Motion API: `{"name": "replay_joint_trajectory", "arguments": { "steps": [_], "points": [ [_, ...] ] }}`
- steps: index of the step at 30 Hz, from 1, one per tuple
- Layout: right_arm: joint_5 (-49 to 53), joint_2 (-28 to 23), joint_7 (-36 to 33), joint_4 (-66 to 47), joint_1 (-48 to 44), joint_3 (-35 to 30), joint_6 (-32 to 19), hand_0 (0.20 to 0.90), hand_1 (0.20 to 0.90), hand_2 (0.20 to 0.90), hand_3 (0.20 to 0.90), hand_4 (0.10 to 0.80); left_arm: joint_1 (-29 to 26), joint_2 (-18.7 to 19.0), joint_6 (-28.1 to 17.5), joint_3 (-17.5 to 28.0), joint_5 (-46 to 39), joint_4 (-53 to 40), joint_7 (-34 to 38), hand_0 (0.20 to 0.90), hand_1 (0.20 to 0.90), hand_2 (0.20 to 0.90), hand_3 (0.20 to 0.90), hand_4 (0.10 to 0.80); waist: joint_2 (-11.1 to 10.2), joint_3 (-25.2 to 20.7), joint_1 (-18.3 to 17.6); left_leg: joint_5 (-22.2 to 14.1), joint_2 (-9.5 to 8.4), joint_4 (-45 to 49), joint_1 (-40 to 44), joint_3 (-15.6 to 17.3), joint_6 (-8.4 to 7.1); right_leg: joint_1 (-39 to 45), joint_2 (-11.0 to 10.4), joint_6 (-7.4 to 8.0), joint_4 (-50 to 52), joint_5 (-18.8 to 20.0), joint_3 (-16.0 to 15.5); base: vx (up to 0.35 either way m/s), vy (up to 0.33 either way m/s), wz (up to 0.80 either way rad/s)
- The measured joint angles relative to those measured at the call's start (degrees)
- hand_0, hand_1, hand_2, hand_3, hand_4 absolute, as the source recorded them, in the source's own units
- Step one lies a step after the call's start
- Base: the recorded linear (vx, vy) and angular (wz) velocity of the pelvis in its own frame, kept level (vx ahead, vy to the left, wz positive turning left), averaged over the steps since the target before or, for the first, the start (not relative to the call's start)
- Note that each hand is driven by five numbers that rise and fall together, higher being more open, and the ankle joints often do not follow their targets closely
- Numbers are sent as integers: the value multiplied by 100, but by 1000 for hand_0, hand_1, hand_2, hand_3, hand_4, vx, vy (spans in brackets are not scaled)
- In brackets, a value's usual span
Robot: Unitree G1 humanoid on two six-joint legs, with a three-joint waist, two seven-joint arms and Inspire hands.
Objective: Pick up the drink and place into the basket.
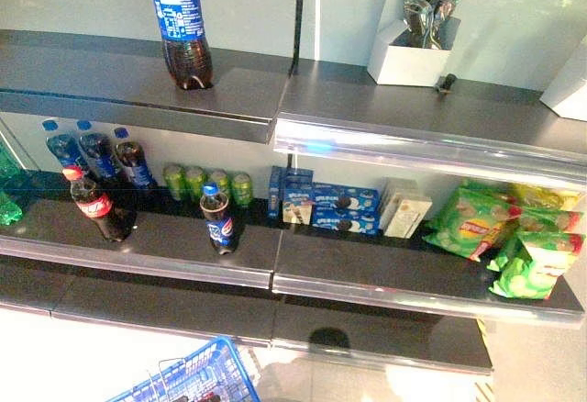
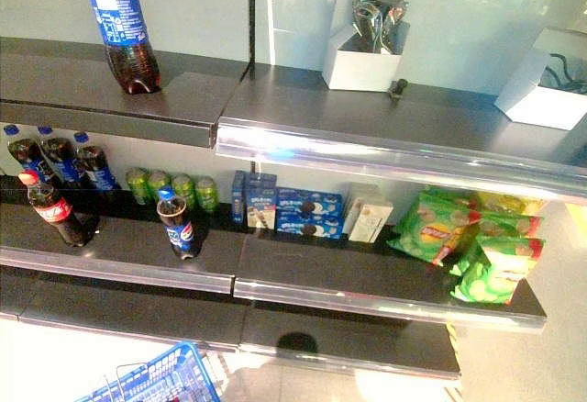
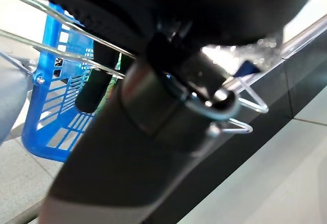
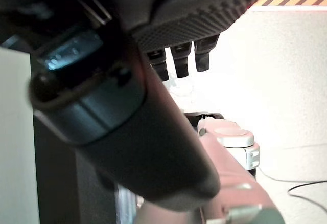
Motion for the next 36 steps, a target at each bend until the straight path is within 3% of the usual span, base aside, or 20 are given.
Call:
{"name": "replay_joint_trajectory", "arguments": {
  "steps": [4, 7, 9, 11, 12, 13, 15, 16, 18, 20, 21, 22, 24, 25, 26, 28, 29, 31, 35, 36],
  "points": [
    [-142, -34, 32, -128, -5, 283, -1, 900, 900, 900, 900, 800, -15, -3, -1, -1, 0, 0, -2, 300, 300, 300, 200, 100, 16, 8, 42, 86, 65, 48, -19, -273, -96, 86, 106, -39, -5, -19, -176, -93, -89, 25],
    [-267, -129, 55, -190, -75, 738, 26, 900, 900, 900, 900, 800, -241, -15, -43, -86, 32, -3, -4, 300, 300, 300, 200, 100, 37, 31, 241, 95, 121, 224, -331, -860, -107, 126, 149, -62, 25, -84, -530, -198, -78, 58],
    [-303, -273, 53, -189, -206, 995, 112, 900, 900, 900, 900, 800, -457, -79, -151, -224, 28, -27, -58, 300, 300, 300, 200, 100, 183, 180, 513, 119, 159, 474, -727, -1251, -138, 107, 202, -94, 26, -99, -845, -166, -46, 85],
    [-300, -384, 41, -185, -327, 1029, 144, 900, 900, 900, 900, 800, -590, -185, -284, -223, 30, -51, -133, 300, 300, 300, 200, 100, 370, 469, 613, 249, 162, 516, -869, -1417, -152, 257, 242, -132, 27, -137, -1099, -83, -2, 99],
    [-298, -488, 37, -192, -353, 990, 140, 900, 900, 900, 900, 800, -694, -262, -334, -222, 31, -74, -181, 300, 300, 300, 200, 100, 493, 661, 590, 456, 144, 457, -963, -1305, -116, 381, 260, -121, -6, -210, -1322, -44, 36, 164],
    [-288, -532, 17, -189, -327, 904, 138, 900, 900, 900, 900, 800, -819, -354, -378, -186, 110, -83, -244, 300, 300, 300, 200, 100, 561, 809, 529, 580, 287, 192, -985, -865, -15, 508, 239, -210, -17, -256, -1558, -76, 68, 162],
    [-308, -495, -35, -281, -273, 922, 118, 900, 900, 900, 900, 800, -916, -315, -478, -13, 314, -85, -213, 300, 300, 300, 200, 100, 497, 1085, 520, 457, 616, 81, -812, 645, -36, 690, 156, -262, -18, -278, -2134, -102, 122, 144],
    [-304, -498, -67, -349, -219, 914, 108, 900, 900, 900, 900, 800, -903, -263, -505, 26, 377, -84, -199, 300, 300, 300, 200, 100, 498, 1107, 406, 520, 759, 287, -823, 1143, -139, 792, 96, -240, -16, -293, -2455, -82, 132, 125],
    [-305, -517, -108, -445, -139, 908, 38, 900, 900, 900, 900, 800, -854, -184, -492, 19, 424, -78, -191, 300, 300, 300, 200, 100, 467, 1096, 254, 530, 876, 612, -718, 1420, -155, 961, -51, -124, -13, -310, -2853, -42, 207, 120],
    [-336, -569, -149, -441, -42, 874, -52, 900, 900, 900, 900, 800, -822, -285, -455, -21, 429, 49, -216, 300, 300, 300, 200, 100, 516, 1018, 72, 399, 782, 832, -473, 1729, -175, 1162, -210, 183, 143, -312, -3131, 43, 265, 116],
    [-366, -460, -179, -402, -2, 779, -49, 900, 900, 900, 900, 800, -828, -311, -402, -38, 427, 161, -232, 300, 300, 300, 200, 100, 387, 990, 19, 393, 526, 824, -519, 1736, -52, 1180, -426, 226, 306, -391, -2974, 128, 318, 128],
    [-380, -331, -186, -396, 34, 676, -64, 900, 900, 900, 900, 800, -847, -330, -380, 9, 376, 162, -225, 300, 300, 300, 200, 100, 244, 899, -28, 366, 328, 842, -645, 1657, 86, 1202, -573, 164, 397, -405, -2841, 160, 329, 144],
    [-484, -303, -218, -284, 59, 602, -66, 900, 900, 900, 900, 800, -947, -336, -333, 10, 346, 202, -243, 300, 300, 300, 200, 100, 242, 894, -21, 422, 106, 682, -684, 1610, 278, 1266, -756, 99, 720, -359, -2863, 215, 333, 129],
    [-505, -311, -245, -142, -37, 592, -68, 900, 900, 900, 900, 800, -925, -316, -293, 13, 343, 218, -243, 300, 300, 300, 200, 100, 318, 813, 2, 479, 84, 322, -619, 1407, 376, 1085, -660, 189, 930, -729, -2506, 294, 408, 94],
    [-598, -281, -270, -133, -115, 584, -83, 900, 900, 900, 900, 800, -819, -223, -295, 20, 342, 217, -258, 300, 300, 300, 200, 100, 298, 781, 80, 501, 60, 243, -615, 1289, 371, 908, -400, 145, 744, -777, -2203, 322, 456, 76],
    [-672, -232, -319, -119, -162, 561, -148, 900, 900, 900, 900, 800, -612, -99, -249, 62, 342, 278, -242, 300, 300, 300, 200, 100, 171, 658, 166, 487, -78, 222, -618, 1186, 346, 792, -285, 144, 548, -757, -2114, 236, 334, 36],
    [-787, -236, -352, -72, -175, 564, -163, 900, 900, 900, 900, 800, -440, -83, -241, 160, 320, 319, -244, 300, 300, 300, 200, 100, 83, 484, 236, 440, -213, 147, -602, 1159, 284, 800, -390, 162, 563, -761, -2103, 273, 376, 26],
    [-933, -349, -359, -19, -174, 562, -162, 900, 900, 900, 900, 800, -406, -126, -230, 268, 331, 346, -258, 300, 300, 300, 200, 100, 182, 471, 389, 356, -326, 121, -575, 971, 375, 759, -533, 165, 1026, -762, -2178, 299, 444, 38],
    [-928, -402, -455, -128, -92, 546, -153, 900, 900, 900, 900, 800, -408, -112, -132, 190, 339, 358, -345, 300, 300, 300, 200, 100, 224, 476, 349, 194, -575, 2, -397, 494, 703, 564, -1084, 9, 2321, -576, -2090, 199, 346, 67],
    [-926, -400, -481, -199, -97, 532, -119, 900, 900, 900, 900, 800, -413, -64, -66, 46, 339, 358, -350, 300, 300, 300, 200, 100, 176, 446, 342, 106, -646, 4, -368, 314, 829, 314, -1298, 84, 2954, -386, -1795, 124, 312, 64]
  ]
}}
